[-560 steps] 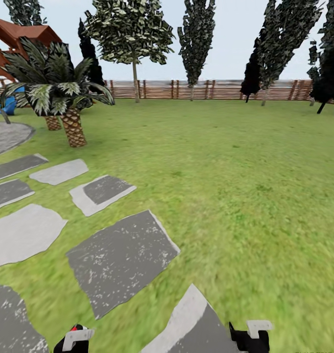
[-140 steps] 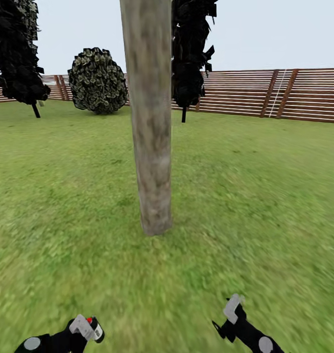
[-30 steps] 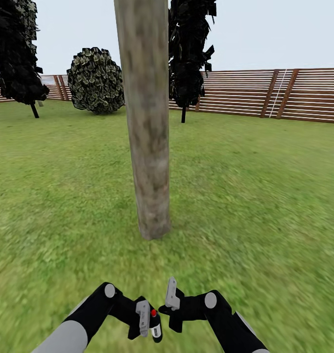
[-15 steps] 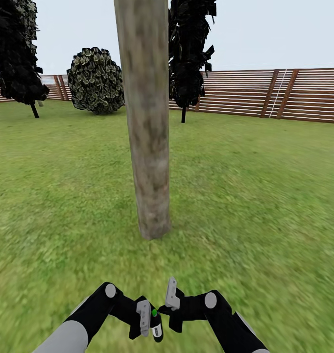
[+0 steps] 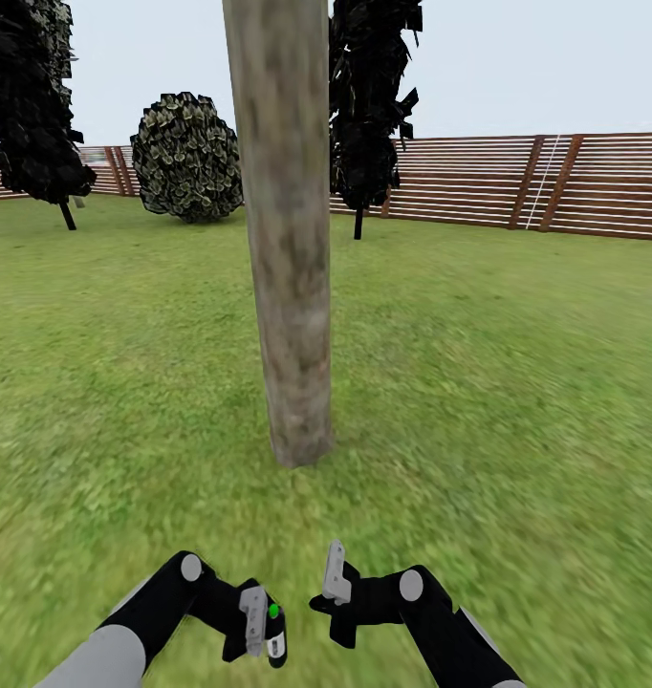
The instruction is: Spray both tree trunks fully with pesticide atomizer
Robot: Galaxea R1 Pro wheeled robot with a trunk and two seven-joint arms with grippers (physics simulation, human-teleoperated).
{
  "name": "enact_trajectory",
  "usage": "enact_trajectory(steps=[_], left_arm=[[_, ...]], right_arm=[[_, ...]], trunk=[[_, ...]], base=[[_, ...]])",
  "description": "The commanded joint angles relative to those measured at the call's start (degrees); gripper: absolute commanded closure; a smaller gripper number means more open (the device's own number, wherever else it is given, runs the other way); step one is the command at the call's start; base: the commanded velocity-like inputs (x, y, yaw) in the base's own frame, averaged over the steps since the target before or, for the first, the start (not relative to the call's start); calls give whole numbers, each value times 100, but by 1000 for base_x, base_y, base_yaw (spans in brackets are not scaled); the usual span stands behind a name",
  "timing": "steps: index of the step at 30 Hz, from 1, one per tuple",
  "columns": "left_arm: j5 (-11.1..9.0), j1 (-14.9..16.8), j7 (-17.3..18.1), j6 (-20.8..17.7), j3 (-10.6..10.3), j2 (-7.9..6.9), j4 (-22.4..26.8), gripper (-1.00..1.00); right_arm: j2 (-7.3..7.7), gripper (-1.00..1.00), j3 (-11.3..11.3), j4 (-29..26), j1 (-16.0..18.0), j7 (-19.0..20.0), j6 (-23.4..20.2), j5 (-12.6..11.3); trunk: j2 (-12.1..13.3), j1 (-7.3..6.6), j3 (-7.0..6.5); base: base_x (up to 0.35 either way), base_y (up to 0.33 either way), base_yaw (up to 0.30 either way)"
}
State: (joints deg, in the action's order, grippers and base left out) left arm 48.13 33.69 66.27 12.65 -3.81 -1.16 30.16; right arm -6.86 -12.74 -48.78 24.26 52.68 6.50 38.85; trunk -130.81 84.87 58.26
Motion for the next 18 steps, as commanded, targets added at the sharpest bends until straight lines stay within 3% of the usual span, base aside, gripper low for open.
enact_trajectory(steps=[1,4,5,7,11,13,15,16,18], left_arm=[[-6,-9,0,1,3,-64,-3,100],[-9,-40,0,6,8,-325,-9,100],[-12,-45,0,6,9,-370,-9,100],[-15,-59,-2,3,11,-623,-10,100],[-48,-64,-64,-26,30,-941,-10,100],[-61,-64,-171,-45,92,-1026,-17,100],[-72,-64,-653,-72,504,-1096,-43,100],[-75,-64,-762,-75,597,-1100,-47,100],[-86,-64,-1294,-88,1102,-1104,-83,100]], right_arm=[[0,100,0,0,0,2,0,0],[0,100,0,0,0,5,2,0],[2,-100,0,0,0,5,3,0],[14,-100,5,6,0,6,7,4],[37,-100,17,6,0,1,9,13],[54,-100,28,20,0,-4,7,15],[213,-100,56,45,0,-22,10,17],[267,-100,59,49,0,-27,12,15],[591,-100,83,59,0,-191,16,2]], trunk=[[0,0,0],[0,0,0],[0,0,0],[0,0,0],[0,0,0],[0,0,0],[0,0,0],[0,0,0],[0,0,0]], base=[[0,0,0],[0,0,0],[0,0,0],[0,0,0],[0,0,0],[0,0,0],[0,0,0],[0,0,0],[0,0,0]])
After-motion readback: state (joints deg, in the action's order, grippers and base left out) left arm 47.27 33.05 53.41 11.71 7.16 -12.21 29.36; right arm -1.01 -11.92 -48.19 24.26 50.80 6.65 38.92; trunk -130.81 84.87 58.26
